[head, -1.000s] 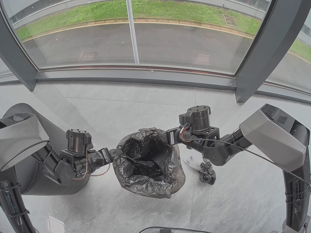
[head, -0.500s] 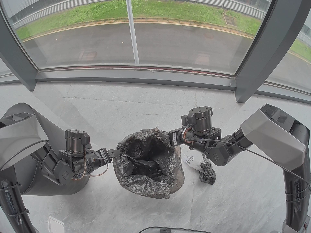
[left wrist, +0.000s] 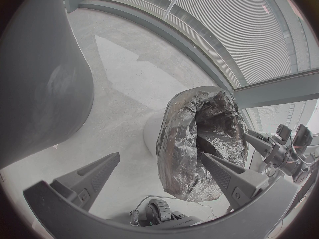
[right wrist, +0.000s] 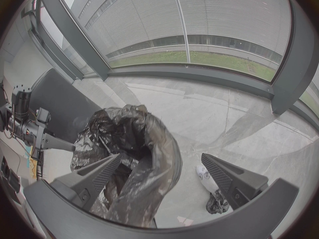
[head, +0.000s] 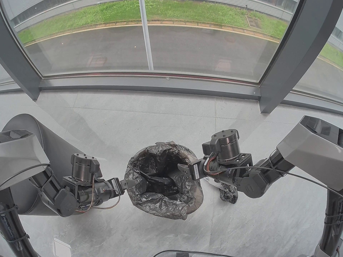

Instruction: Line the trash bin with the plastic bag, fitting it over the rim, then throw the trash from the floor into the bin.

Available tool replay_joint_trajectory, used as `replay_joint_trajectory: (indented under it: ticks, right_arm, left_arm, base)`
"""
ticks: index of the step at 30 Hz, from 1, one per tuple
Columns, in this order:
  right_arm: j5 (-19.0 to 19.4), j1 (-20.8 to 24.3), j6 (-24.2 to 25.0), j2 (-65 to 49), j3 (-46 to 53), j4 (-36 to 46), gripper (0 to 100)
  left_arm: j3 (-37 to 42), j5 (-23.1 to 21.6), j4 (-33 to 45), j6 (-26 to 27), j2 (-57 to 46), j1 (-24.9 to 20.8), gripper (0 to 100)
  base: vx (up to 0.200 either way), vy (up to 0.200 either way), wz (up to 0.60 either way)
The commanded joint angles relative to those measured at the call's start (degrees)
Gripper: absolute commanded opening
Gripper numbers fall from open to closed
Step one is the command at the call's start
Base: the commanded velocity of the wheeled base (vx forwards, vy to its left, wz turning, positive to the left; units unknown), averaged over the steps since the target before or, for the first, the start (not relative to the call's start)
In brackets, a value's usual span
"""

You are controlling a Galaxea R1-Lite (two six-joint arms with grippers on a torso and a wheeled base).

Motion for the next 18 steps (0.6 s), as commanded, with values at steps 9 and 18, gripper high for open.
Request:
replay_joint_trajectory:
  ticks: [9,18]
  right_arm:
    - [-2.1,-0.8,-0.2,-2.0,9.9,-4.5,100]
    - [-1.7,-3.7,-0.3,0.3,11.0,-7.0,100]
  left_arm:
    - [1.7,-1.1,-2.1,-0.1,1.1,-0.8,100]
    - [2.5,-1.1,-8.5,-0.2,4.6,-1.3,100]
  base:
    - [0.000,0.000,0.00]
    - [0.000,0.000,0.00]
